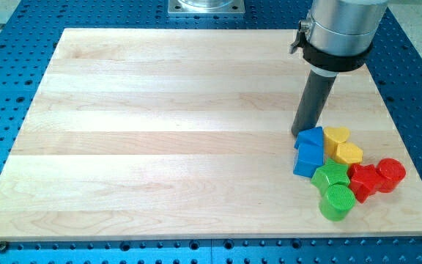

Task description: Slide the green circle to the bottom left of the blue cube

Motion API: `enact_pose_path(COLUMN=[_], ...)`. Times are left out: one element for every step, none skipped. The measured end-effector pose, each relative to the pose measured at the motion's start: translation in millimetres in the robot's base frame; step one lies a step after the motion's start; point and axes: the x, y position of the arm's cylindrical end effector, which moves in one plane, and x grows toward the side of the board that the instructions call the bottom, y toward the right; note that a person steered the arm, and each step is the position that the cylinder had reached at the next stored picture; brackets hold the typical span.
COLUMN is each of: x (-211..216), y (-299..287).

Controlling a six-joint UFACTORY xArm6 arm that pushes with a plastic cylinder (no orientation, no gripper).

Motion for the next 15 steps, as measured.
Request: enact_pose_path(x=[0.0,-1.8,-3.2,-39.2,-92.7,-51.0,42.6,52.9,113.2,152.0,155.8,140.6,128.0,154.8,145.6], y=[0.0,-1.1,-5.9,-15.0,21.1,105.7,168.4,196.7,134.7,49.8,-10.1,-11.2,-9.0,-9.2,9.6])
